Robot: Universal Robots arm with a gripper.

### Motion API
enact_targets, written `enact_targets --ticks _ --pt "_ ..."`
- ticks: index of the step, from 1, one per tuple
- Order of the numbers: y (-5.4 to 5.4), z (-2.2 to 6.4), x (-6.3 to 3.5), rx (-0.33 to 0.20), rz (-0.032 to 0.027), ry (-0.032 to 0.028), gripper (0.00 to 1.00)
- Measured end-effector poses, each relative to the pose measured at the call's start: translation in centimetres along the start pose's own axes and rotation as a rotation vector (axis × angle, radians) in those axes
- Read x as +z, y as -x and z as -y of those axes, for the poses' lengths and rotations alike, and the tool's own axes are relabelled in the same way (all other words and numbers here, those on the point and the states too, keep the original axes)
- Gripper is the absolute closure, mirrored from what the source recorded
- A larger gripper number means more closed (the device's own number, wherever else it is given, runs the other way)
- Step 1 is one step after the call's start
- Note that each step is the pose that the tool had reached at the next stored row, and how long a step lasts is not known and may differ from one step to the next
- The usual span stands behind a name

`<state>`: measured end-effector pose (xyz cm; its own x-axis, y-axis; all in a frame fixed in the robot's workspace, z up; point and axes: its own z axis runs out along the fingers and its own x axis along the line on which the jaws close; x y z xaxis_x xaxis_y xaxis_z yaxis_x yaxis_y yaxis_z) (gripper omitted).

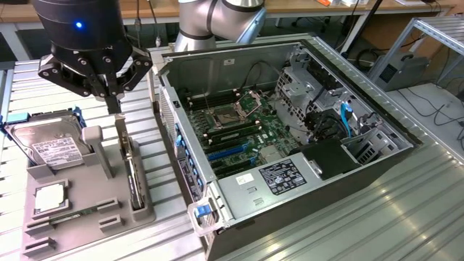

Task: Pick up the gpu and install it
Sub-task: 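Reach for the gpu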

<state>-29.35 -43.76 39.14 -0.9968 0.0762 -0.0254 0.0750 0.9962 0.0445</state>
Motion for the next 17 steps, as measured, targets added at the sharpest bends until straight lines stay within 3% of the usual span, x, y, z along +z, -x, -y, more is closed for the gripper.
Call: enact_targets --ticks 3,17 --pt "-0.2 0.93 -0.04 0.000 0.0001 0.0001 0.89" --pt "-0.6 3.11 -0.14 0.000 0.0001 0.0001 0.89"
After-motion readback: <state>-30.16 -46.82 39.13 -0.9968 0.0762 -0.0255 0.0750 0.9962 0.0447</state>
